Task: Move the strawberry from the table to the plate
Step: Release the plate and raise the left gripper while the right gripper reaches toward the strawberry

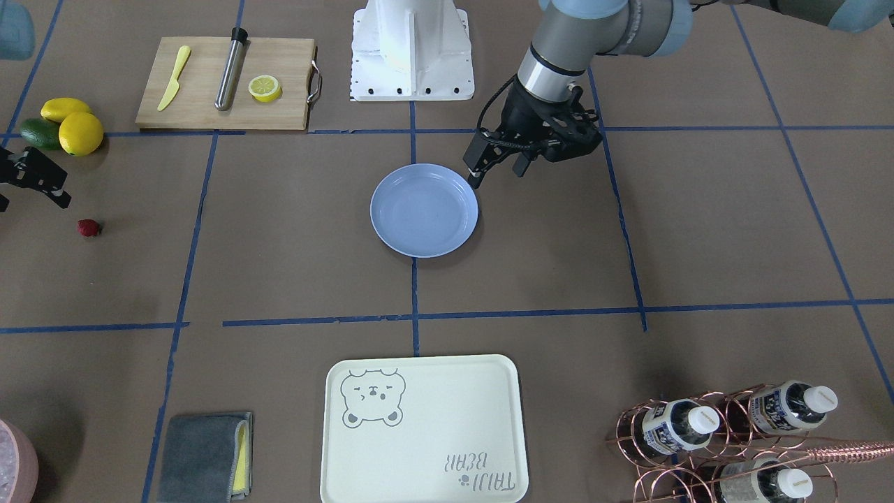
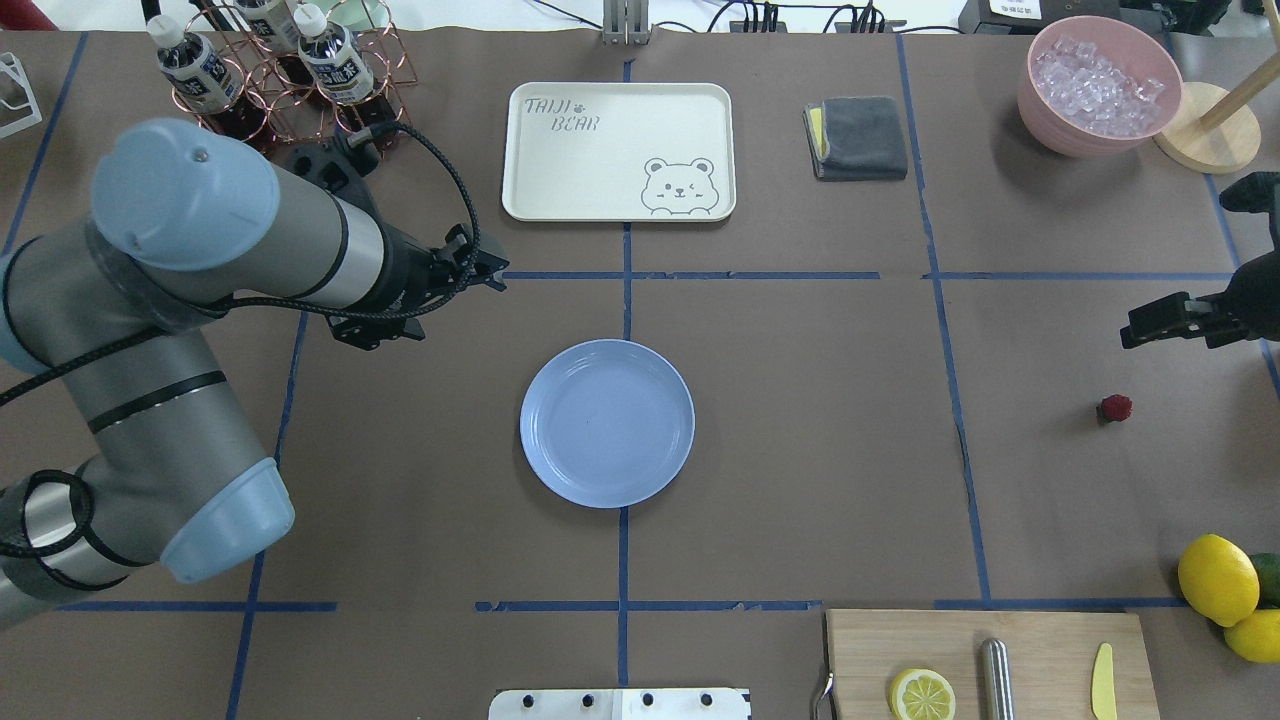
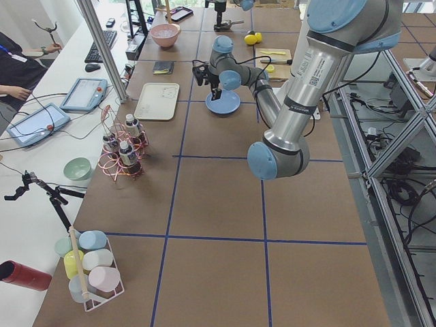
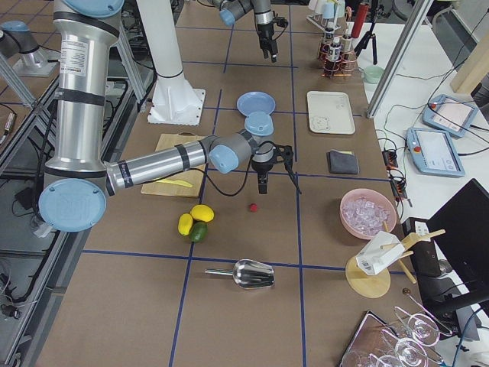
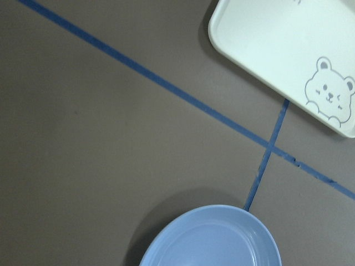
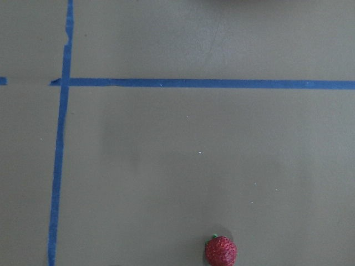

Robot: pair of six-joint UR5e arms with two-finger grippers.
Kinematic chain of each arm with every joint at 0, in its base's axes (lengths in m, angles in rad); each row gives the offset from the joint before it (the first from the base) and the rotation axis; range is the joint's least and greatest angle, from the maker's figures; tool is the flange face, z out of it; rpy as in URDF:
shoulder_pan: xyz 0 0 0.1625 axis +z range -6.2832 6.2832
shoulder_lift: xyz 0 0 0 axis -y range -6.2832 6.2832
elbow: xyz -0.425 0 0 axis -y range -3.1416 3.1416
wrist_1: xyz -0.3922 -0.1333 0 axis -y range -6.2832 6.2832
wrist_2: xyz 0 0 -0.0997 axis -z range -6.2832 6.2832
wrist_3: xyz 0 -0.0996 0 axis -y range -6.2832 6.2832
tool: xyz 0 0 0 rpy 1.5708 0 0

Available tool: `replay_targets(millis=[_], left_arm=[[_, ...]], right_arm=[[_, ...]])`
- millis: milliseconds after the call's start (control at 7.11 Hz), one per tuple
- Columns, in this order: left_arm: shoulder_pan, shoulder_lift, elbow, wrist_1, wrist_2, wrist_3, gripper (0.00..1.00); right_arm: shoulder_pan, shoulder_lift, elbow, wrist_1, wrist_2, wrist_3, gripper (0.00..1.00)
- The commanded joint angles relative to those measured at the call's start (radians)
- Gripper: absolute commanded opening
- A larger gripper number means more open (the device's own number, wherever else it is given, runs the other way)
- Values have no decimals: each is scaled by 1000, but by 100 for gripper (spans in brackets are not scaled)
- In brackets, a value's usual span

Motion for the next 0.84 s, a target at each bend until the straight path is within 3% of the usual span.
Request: replay_targets(millis=[0, 422, 704], left_arm=[[-21, 4, -3, 7, -4, 18, 100], [-22, 10, -3, 7, -4, 18, 100], [-22, 10, -3, 7, -4, 20, 100]], right_arm=[[-55, -26, -109, 191, -23, 57, 100], [-97, 0, -228, 241, -28, 59, 100], [-120, 17, -231, 241, -29, 64, 100]])
